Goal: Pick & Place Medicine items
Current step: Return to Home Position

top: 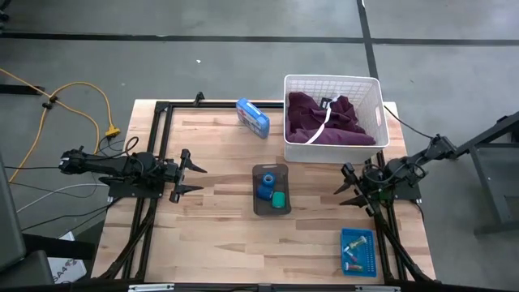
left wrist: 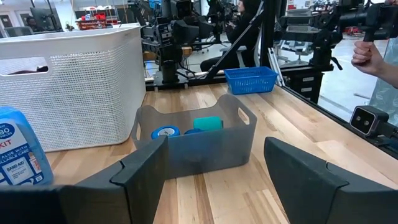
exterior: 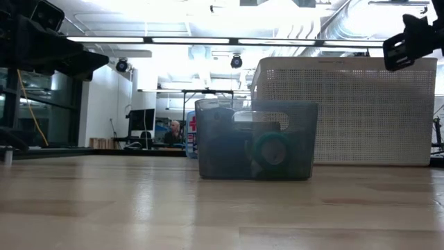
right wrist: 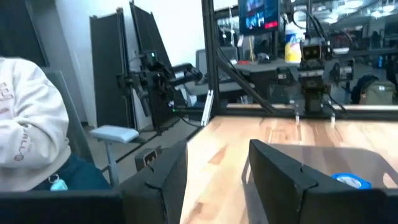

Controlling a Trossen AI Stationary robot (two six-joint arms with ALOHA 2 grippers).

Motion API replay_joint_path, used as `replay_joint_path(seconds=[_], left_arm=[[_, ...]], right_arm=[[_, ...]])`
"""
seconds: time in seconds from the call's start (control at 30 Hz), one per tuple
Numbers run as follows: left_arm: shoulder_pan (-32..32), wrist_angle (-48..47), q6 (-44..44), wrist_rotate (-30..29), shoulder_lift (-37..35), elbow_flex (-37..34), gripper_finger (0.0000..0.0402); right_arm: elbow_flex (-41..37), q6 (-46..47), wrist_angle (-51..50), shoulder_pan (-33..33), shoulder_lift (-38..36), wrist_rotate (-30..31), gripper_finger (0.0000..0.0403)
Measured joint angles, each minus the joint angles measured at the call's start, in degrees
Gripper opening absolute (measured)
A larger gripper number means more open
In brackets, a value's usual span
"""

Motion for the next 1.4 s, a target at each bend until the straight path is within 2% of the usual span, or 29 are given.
replay_joint_path(seconds=[0.17, 0.47, 0.8, 1.4], left_arm=[[-0.01, -0.01, 0.00, 0.01, -0.01, 0.00, 0.0258], [-0.01, 0.00, 0.00, 0.01, 0.00, 0.00, 0.0258], [-0.01, 0.00, 0.00, 0.01, -0.01, 0.00, 0.0258], [0.01, -0.02, 0.00, 0.01, -0.02, 0.00, 0.0258]], right_arm=[[0.00, -0.01, -0.16, -0.13, -1.45, -0.32, 0.0160], [-0.04, 0.89, -2.32, -2.78, -1.43, -5.47, 0.0160], [-0.07, 4.62, -5.24, -6.21, -1.29, -5.19, 0.0160], [-0.15, 4.42, -5.61, -6.27, -1.21, -5.25, 0.0160]])
